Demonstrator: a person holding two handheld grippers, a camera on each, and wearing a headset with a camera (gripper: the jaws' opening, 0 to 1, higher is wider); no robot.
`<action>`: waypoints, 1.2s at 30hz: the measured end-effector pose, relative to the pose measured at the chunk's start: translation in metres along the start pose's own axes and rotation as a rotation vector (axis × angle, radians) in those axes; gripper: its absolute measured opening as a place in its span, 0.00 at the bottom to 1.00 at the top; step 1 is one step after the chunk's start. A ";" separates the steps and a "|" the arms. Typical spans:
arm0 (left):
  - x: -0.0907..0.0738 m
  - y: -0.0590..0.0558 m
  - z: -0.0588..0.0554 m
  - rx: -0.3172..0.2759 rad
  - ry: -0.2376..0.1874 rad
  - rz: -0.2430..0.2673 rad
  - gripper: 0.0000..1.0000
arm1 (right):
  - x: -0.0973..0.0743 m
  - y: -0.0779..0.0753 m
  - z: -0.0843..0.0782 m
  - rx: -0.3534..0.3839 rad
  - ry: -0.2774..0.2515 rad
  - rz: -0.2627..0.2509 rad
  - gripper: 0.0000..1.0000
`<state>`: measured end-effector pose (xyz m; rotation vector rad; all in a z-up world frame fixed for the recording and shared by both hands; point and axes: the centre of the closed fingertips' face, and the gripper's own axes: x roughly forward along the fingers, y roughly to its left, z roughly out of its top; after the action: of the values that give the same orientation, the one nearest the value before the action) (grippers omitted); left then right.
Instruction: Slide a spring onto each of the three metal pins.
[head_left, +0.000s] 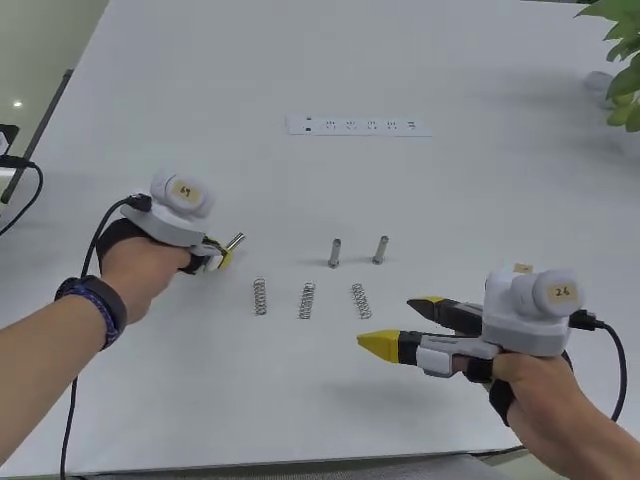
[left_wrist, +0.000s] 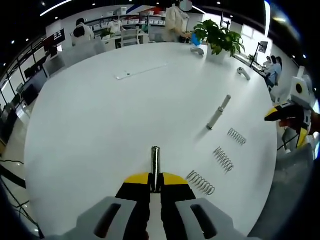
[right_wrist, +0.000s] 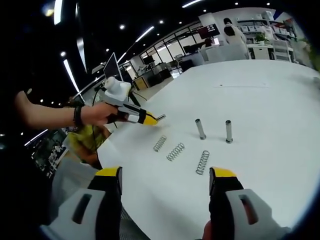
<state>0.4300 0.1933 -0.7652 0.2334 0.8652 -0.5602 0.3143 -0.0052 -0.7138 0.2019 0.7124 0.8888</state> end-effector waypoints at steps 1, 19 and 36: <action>-0.001 0.000 0.001 0.000 -0.004 0.001 0.00 | 0.002 0.001 0.002 0.000 -0.001 0.005 0.69; -0.019 -0.007 0.009 -0.003 -0.057 0.001 0.00 | 0.037 0.018 0.025 0.022 -0.029 0.089 0.64; -0.023 -0.044 0.021 0.051 -0.090 -0.044 0.00 | 0.075 0.029 0.048 0.142 -0.099 0.161 0.55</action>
<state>0.4075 0.1566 -0.7326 0.2343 0.7713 -0.6301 0.3583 0.0765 -0.7010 0.4312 0.6742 0.9754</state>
